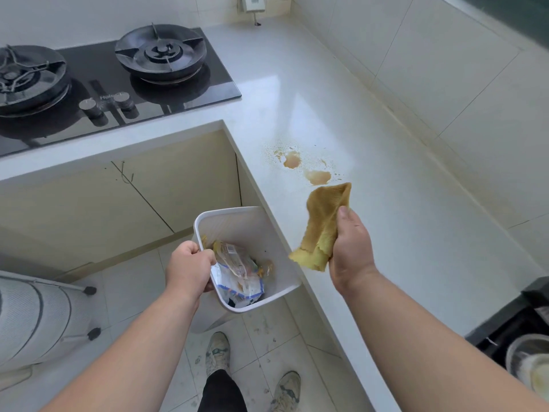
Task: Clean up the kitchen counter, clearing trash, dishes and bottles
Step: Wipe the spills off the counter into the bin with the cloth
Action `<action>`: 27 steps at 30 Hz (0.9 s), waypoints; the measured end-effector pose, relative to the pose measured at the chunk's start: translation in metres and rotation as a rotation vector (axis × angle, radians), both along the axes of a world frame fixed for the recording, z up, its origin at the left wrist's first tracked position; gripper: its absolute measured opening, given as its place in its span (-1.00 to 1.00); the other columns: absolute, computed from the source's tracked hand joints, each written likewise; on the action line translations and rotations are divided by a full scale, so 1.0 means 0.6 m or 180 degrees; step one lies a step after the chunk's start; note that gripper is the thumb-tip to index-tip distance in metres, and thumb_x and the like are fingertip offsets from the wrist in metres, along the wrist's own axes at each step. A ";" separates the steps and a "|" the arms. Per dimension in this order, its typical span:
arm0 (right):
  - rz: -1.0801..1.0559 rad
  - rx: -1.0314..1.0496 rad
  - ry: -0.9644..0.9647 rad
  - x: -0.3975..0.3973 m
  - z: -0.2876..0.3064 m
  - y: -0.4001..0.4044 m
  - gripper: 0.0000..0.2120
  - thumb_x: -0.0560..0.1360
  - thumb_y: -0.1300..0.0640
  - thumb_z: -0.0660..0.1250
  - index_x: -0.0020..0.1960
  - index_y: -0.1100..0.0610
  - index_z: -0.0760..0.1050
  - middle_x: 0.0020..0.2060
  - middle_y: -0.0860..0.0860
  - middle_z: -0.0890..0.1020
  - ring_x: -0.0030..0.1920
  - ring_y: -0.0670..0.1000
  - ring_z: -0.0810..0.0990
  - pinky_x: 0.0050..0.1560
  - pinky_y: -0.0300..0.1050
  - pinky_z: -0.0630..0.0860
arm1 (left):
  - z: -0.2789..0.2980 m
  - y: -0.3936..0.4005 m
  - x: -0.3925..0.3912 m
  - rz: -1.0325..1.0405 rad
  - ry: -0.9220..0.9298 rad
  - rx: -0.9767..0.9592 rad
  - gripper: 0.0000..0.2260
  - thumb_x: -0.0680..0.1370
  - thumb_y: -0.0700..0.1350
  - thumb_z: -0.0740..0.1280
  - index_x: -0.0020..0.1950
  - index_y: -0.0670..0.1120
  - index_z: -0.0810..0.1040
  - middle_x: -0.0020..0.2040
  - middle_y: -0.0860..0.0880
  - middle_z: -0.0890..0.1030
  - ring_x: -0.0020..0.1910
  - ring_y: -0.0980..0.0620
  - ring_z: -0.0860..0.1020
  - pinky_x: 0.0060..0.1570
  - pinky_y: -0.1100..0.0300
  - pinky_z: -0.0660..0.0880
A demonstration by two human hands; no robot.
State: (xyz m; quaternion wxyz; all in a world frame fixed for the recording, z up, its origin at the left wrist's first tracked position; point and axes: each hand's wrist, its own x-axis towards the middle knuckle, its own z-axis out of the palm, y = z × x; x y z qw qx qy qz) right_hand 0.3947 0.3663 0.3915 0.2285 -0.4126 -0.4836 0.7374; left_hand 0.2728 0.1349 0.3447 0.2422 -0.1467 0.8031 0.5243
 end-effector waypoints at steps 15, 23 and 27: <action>0.0774 0.0523 -0.1030 -0.038 -0.092 -0.069 -0.65 0.74 -0.02 0.14 0.02 0.19 0.57 -0.16 -0.03 0.51 -0.10 -0.02 0.45 0.06 -0.02 0.42 | -0.010 0.007 -0.005 -0.0004 -0.0013 0.0013 -0.81 0.43 -0.34 0.28 -0.15 -0.09 0.32 -0.25 -0.17 0.45 -0.37 -0.12 0.43 -0.51 0.15 0.48; -0.0331 -0.1597 -0.0221 -0.121 -0.048 -0.064 -0.65 0.74 -0.03 0.23 0.29 0.18 0.64 0.11 0.18 0.77 0.15 0.23 0.73 0.17 0.22 0.65 | -0.004 -0.010 -0.077 0.0018 -0.0064 0.0106 -0.78 0.42 -0.36 0.27 -0.18 -0.08 0.29 -0.27 -0.16 0.42 -0.39 -0.10 0.39 -0.52 0.15 0.45; -0.0592 -0.1744 -0.0226 -0.141 -0.038 -0.073 -0.62 0.74 -0.07 0.21 0.32 0.17 0.63 0.15 0.19 0.76 0.14 0.24 0.73 0.04 0.17 0.66 | -0.006 -0.021 -0.136 0.0001 -0.0149 0.0088 -0.77 0.36 -0.32 0.28 -0.21 -0.05 0.27 -0.26 -0.16 0.42 -0.32 -0.11 0.36 -0.44 0.09 0.44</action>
